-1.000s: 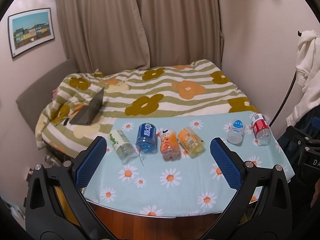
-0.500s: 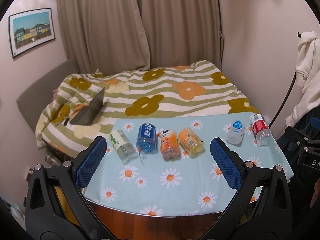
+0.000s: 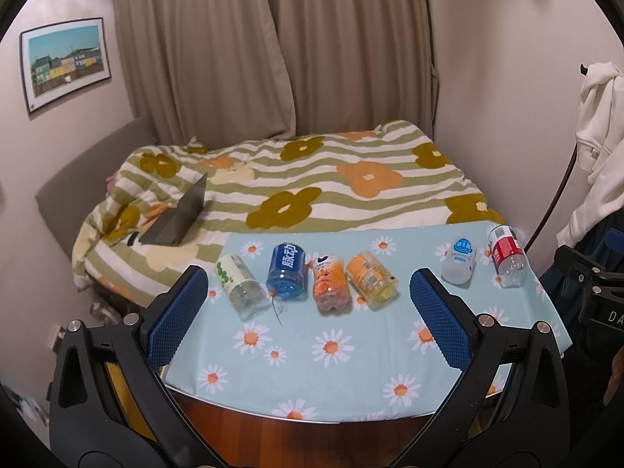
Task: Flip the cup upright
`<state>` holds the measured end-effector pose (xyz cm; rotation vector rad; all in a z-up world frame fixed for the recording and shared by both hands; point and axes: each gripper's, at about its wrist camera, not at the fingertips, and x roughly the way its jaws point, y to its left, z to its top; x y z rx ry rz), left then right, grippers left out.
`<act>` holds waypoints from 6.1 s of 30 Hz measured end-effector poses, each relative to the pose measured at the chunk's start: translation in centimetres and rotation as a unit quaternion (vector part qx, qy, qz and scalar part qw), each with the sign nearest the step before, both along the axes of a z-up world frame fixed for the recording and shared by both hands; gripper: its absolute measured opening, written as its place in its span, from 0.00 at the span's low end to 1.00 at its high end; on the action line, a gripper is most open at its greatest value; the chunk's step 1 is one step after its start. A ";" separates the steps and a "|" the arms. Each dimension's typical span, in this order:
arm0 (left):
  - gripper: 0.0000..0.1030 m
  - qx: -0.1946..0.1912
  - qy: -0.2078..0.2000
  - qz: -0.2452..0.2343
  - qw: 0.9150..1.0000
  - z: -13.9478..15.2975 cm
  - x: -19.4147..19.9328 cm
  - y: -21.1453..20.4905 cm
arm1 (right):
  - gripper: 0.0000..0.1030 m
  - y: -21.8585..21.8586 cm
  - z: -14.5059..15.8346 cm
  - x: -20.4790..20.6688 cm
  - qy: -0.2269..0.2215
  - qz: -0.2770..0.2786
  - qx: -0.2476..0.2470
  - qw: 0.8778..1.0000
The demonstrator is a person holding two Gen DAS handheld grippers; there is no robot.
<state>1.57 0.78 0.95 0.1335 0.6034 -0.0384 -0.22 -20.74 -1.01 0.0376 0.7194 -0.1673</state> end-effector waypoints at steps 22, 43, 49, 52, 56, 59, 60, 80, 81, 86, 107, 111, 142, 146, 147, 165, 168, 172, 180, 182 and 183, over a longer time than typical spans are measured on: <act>1.00 -0.020 0.110 0.036 0.993 -5.0 5.7 -0.6 | 1.00 -2.3 -3.7 4.2 0.064 0.045 0.030 0.996; 1.00 -0.007 0.249 0.015 0.968 -16.1 23.5 6.0 | 1.00 -0.2 -10.7 14.3 0.134 -0.023 0.046 0.990; 0.92 0.001 0.286 0.008 0.958 -19.5 26.4 6.4 | 1.00 0.7 -12.8 16.5 0.157 -0.040 0.051 0.985; 0.90 0.006 0.301 0.006 0.954 -20.8 27.2 6.3 | 1.00 1.0 -13.6 17.1 0.166 -0.047 0.050 0.984; 0.82 0.007 0.316 0.003 0.949 -22.0 27.8 6.3 | 1.00 1.4 -14.7 17.8 0.178 -0.053 0.050 0.981; 0.77 0.005 0.324 -0.001 0.946 -22.6 27.9 6.3 | 1.00 1.7 -15.2 18.1 0.183 -0.051 0.051 0.981; 0.74 0.004 0.327 -0.002 0.945 -22.7 28.0 6.2 | 1.00 1.7 -15.3 18.2 0.184 -0.050 0.051 0.980; 0.68 0.008 0.285 0.003 0.958 -18.8 25.5 6.1 | 1.00 1.5 -13.6 17.1 0.175 -0.043 0.049 0.982; 0.68 0.007 0.280 0.005 0.960 -18.1 25.1 6.0 | 1.00 1.5 -13.3 16.9 0.173 -0.042 0.049 0.983; 0.68 -0.011 0.267 0.004 0.964 -15.6 21.5 4.9 | 1.00 1.0 -11.8 15.5 0.160 -0.028 0.057 0.985; 0.68 -0.046 0.318 -0.043 0.946 -21.6 9.8 -8.5 | 1.00 -4.7 -13.8 5.7 0.167 0.010 0.044 0.985; 0.68 -0.042 0.323 -0.044 0.944 -22.7 9.4 -9.5 | 1.00 -5.8 -14.6 5.1 0.172 0.007 0.051 0.984; 1.00 -0.011 0.238 0.029 0.971 -12.6 3.6 -3.2 | 1.00 -5.2 -10.0 4.6 0.162 0.070 0.096 0.980; 1.00 -0.027 0.244 0.029 0.969 -12.3 3.4 -0.8 | 1.00 -3.6 -9.8 6.2 0.196 0.093 0.142 0.966; 1.00 -0.028 0.245 0.025 0.969 -12.4 3.5 -0.3 | 1.00 -3.3 -10.0 6.7 0.207 0.098 0.154 0.961; 1.00 -0.027 0.317 -0.056 0.946 -19.7 8.4 4.2 | 0.83 4.2 -19.4 17.5 0.398 0.077 0.251 0.879; 1.00 -0.028 0.320 -0.058 0.945 -20.2 9.1 4.9 | 0.76 4.6 -20.6 18.2 0.421 0.069 0.265 0.865; 1.00 -0.039 0.324 -0.059 0.943 -20.5 9.7 5.6 | 0.70 5.0 -21.5 19.0 0.436 0.067 0.273 0.855; 1.00 -0.040 0.331 -0.062 0.941 -20.9 10.2 6.4 | 0.58 4.7 -22.6 19.3 0.452 0.056 0.268 0.849; 1.00 -0.040 0.332 -0.061 0.941 -20.9 10.2 6.5 | 0.57 4.7 -22.6 19.4 0.452 0.057 0.267 0.849; 1.00 -0.040 0.332 -0.060 0.941 -20.9 10.3 6.6 | 0.57 4.7 -22.6 19.4 0.452 0.058 0.267 0.849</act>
